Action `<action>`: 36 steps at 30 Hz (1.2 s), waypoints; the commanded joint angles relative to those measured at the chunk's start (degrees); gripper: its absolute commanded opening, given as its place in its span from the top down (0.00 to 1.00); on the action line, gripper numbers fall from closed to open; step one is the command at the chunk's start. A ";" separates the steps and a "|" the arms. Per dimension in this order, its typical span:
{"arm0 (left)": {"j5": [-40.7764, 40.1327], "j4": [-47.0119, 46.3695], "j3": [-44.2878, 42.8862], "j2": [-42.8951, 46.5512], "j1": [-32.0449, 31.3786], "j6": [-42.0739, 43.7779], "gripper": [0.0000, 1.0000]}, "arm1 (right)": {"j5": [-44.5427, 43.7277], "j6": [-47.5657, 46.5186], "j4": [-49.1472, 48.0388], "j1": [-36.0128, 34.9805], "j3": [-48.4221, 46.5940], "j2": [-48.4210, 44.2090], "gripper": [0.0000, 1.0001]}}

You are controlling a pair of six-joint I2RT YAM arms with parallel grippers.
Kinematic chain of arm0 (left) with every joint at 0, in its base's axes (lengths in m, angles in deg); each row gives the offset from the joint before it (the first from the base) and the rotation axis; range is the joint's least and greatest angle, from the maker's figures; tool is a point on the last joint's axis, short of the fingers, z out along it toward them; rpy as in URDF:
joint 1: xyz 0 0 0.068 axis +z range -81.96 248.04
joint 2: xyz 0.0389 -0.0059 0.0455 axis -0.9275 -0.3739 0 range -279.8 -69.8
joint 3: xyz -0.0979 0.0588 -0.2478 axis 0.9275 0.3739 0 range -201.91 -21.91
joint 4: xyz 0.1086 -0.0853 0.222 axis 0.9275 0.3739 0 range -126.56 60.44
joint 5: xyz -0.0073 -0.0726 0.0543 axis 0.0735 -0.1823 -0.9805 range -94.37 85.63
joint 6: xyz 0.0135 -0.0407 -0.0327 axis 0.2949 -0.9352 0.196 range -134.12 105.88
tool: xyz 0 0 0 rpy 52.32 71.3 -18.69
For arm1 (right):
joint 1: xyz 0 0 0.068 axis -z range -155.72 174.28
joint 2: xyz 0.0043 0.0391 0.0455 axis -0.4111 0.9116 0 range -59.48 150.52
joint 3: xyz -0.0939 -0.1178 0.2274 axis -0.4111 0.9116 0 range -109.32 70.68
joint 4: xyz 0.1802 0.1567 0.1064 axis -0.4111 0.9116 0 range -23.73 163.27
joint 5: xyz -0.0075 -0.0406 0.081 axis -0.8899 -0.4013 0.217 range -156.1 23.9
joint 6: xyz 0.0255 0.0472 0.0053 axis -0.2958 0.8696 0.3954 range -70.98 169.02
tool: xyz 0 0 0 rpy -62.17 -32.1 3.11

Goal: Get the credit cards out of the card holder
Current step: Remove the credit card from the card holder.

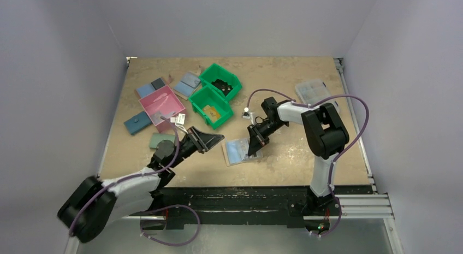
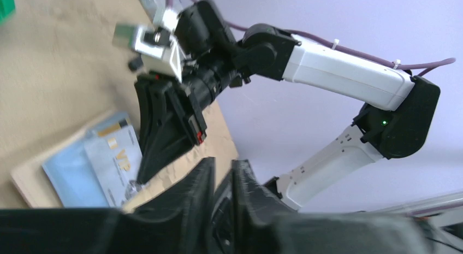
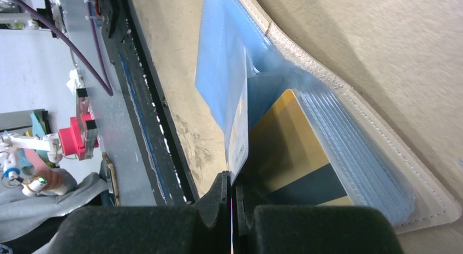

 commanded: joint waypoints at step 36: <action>-2.45 17.56 -18.16 -11.86 -8.32 13.36 0.38 | -13.67 -13.78 19.06 3.57 -12.38 -1.47 1.00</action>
